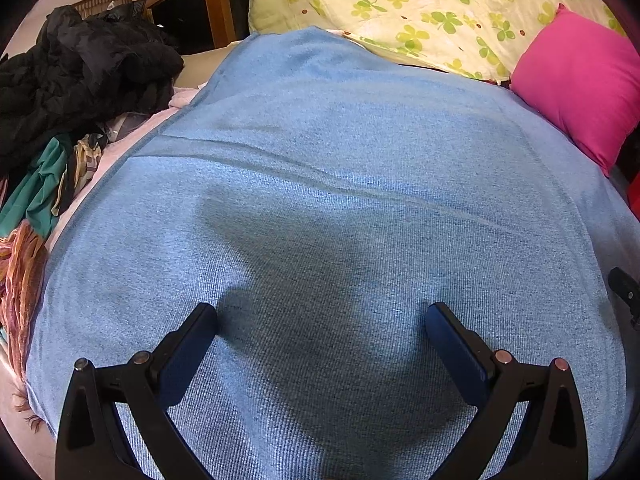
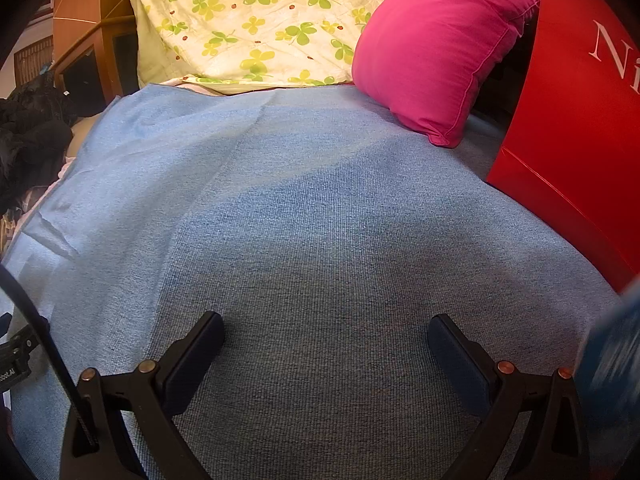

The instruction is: Collect trash

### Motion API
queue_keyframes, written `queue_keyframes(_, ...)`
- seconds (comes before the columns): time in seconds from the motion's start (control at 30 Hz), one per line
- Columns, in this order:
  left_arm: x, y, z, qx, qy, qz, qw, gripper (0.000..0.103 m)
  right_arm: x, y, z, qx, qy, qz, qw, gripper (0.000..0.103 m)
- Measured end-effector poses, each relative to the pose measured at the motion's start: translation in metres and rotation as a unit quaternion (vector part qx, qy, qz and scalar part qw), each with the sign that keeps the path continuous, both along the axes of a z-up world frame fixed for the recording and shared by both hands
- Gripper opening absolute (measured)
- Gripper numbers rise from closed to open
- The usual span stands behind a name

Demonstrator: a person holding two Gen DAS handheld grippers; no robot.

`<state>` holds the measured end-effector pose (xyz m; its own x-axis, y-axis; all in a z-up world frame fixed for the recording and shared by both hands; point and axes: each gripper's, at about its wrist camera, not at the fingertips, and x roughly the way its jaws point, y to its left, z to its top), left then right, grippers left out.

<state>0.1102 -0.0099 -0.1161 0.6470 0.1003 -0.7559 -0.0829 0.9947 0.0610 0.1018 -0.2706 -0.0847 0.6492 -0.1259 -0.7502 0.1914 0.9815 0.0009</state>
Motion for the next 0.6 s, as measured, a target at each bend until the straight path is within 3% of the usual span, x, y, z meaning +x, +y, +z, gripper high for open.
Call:
queue_keyframes(0.4,0.001,-0.012,0.011,0.03,0.021,-0.006,0.9993,0.103,0.0,0.0,0.0,0.0,0.0,0.0,1.0,0.103)
queue_keyframes(0.6,-0.011,-0.022,0.027,0.038,-0.01,-0.026,0.9989,0.103,0.0,0.0,0.0,0.0,0.0,0.0,1.0,0.103)
